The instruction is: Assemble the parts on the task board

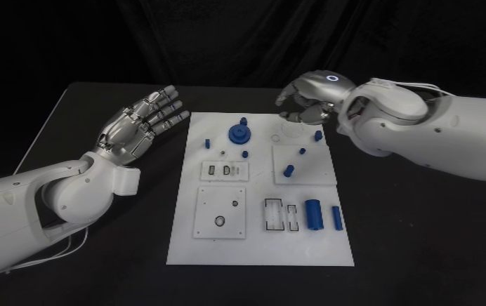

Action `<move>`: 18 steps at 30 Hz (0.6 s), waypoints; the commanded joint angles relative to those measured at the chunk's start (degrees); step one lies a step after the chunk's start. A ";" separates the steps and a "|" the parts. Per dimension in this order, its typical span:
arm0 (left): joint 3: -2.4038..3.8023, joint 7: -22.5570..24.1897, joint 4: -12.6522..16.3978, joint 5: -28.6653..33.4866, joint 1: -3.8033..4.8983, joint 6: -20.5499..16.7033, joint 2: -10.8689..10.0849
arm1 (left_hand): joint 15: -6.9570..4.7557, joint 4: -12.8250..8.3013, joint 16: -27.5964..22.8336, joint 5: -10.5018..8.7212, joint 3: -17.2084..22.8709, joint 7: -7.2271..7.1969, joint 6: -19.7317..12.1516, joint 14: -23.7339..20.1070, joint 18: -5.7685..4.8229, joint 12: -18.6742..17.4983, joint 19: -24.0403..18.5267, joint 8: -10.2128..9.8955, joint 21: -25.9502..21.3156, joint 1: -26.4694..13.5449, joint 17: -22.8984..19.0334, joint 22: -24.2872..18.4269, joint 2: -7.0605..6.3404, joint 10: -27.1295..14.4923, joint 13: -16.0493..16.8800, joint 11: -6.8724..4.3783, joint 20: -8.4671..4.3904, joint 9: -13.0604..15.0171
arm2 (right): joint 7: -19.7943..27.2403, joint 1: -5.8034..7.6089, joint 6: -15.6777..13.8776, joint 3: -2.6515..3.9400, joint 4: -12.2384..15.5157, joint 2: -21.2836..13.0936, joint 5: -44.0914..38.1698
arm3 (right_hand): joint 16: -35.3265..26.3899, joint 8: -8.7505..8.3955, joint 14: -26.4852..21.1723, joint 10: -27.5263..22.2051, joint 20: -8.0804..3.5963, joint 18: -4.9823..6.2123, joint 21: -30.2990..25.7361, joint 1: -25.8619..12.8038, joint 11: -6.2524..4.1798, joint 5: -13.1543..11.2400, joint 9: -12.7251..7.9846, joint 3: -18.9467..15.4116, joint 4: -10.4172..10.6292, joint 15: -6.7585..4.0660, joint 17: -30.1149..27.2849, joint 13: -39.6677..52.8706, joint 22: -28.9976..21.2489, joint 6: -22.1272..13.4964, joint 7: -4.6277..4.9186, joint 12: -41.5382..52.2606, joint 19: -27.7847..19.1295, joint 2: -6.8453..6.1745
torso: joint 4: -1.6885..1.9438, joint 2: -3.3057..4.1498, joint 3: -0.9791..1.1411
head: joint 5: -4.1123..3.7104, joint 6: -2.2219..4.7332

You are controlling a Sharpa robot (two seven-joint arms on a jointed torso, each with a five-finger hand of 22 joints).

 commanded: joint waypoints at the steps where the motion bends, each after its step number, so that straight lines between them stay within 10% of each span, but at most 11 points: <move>1: 0.05 1.45 0.30 0.21 -0.08 -0.18 -0.03 | 0.40 0.02 0.32 0.26 0.37 1.36 0.58 0.10 0.70 0.45 0.02 0.43 0.37 -0.29 0.09 0.11 0.17 0.29 0.09 0.30 0.32 0.10 | 0.50 0.26 0.16 -0.09 1.81 -2.62 -0.23 | 0.15 -0.66 5.92 5.98 -0.65 -0.71 0.64 -1.19 -0.59 -2.11 -0.38 -0.04 1.18 -0.65 15.10 15.09 14.32 0.00 -0.44 0.16 4.78 -0.37 | -0.14 -0.05 0.06 | 0.79 -0.16; 18: 0.05 1.57 -0.08 0.44 -0.10 0.91 1.36 | 0.54 -0.09 0.49 0.31 0.59 1.40 0.51 0.17 0.59 0.53 0.05 0.46 0.41 -0.39 0.10 0.13 0.13 0.35 0.10 0.38 0.34 0.09 | 0.62 -4.57 -5.71 -0.19 1.11 -10.83 -0.17 | 0.15 -1.69 5.92 5.98 -1.47 -1.31 2.66 0.57 -1.18 -11.11 -1.41 -0.80 3.45 -1.37 15.10 15.09 15.09 0.18 -0.90 0.16 6.04 -2.19 | 0.29 0.04 0.02 | -0.92 -1.66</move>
